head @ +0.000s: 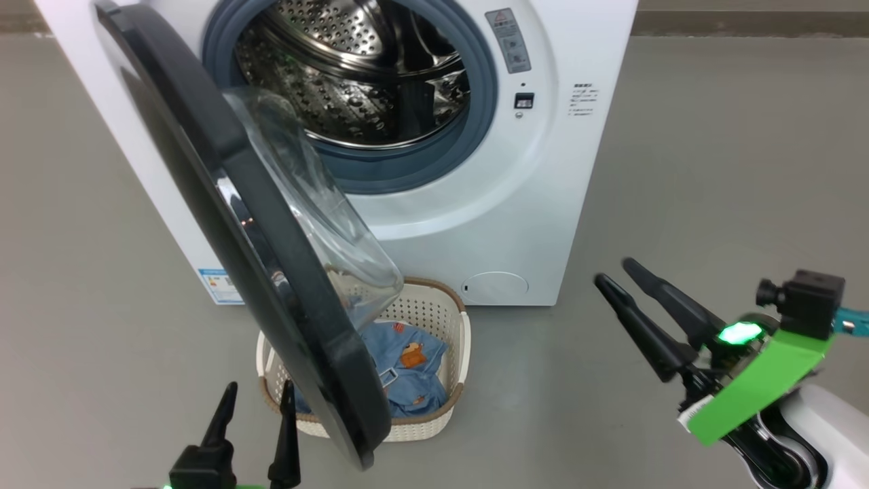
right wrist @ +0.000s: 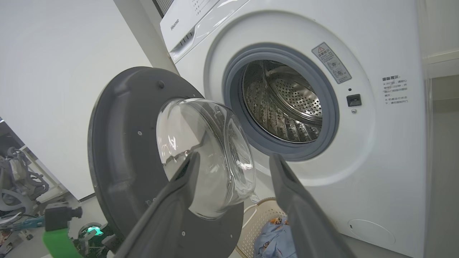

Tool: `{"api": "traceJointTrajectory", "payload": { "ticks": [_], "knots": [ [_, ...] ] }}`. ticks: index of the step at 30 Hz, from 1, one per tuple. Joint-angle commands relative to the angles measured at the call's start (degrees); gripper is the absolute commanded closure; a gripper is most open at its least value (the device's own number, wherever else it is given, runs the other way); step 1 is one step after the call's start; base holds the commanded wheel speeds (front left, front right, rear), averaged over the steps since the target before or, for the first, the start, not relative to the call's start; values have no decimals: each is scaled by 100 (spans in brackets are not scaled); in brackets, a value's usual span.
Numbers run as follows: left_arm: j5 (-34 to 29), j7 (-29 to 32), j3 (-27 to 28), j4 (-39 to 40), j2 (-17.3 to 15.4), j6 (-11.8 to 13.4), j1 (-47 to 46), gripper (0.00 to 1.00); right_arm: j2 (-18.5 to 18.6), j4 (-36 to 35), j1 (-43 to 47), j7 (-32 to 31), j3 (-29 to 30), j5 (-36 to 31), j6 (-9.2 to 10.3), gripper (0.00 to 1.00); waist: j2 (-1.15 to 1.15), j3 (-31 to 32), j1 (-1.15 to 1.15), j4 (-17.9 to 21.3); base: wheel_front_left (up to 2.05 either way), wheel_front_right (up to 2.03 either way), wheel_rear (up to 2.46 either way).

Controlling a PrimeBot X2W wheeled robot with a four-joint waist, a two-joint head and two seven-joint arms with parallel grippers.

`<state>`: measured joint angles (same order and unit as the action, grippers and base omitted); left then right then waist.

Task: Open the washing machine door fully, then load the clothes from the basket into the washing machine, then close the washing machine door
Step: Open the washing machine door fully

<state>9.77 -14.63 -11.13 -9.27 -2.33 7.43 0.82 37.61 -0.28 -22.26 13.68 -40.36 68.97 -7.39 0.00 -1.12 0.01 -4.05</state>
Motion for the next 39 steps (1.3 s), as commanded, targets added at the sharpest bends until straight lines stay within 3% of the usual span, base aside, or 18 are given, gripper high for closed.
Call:
{"api": "traceJointTrajectory", "payload": {
  "ticks": [1,4,15,24,39],
  "knots": [
    [-103,-37,241,167,-54,-9,-67,0,155,-24,200,103,29,-111,-10,0,0,43,-1,64,0,0,0],
    [-127,-37,314,188,-54,-25,-8,0,72,57,422,126,482,-385,-10,0,0,71,-1,131,0,0,0],
    [-216,-37,538,190,-54,-142,71,0,-928,106,2023,130,2537,-1923,-10,0,0,159,-1,134,0,0,0],
    [-222,-37,569,163,-54,-182,109,0,-1483,146,2560,131,3221,-3111,-10,0,0,147,-1,170,0,0,0],
    [-140,-37,565,149,-54,-187,125,0,-2212,339,3214,131,4301,-4290,-10,0,0,186,-1,89,0,0,0]
  ]
}}
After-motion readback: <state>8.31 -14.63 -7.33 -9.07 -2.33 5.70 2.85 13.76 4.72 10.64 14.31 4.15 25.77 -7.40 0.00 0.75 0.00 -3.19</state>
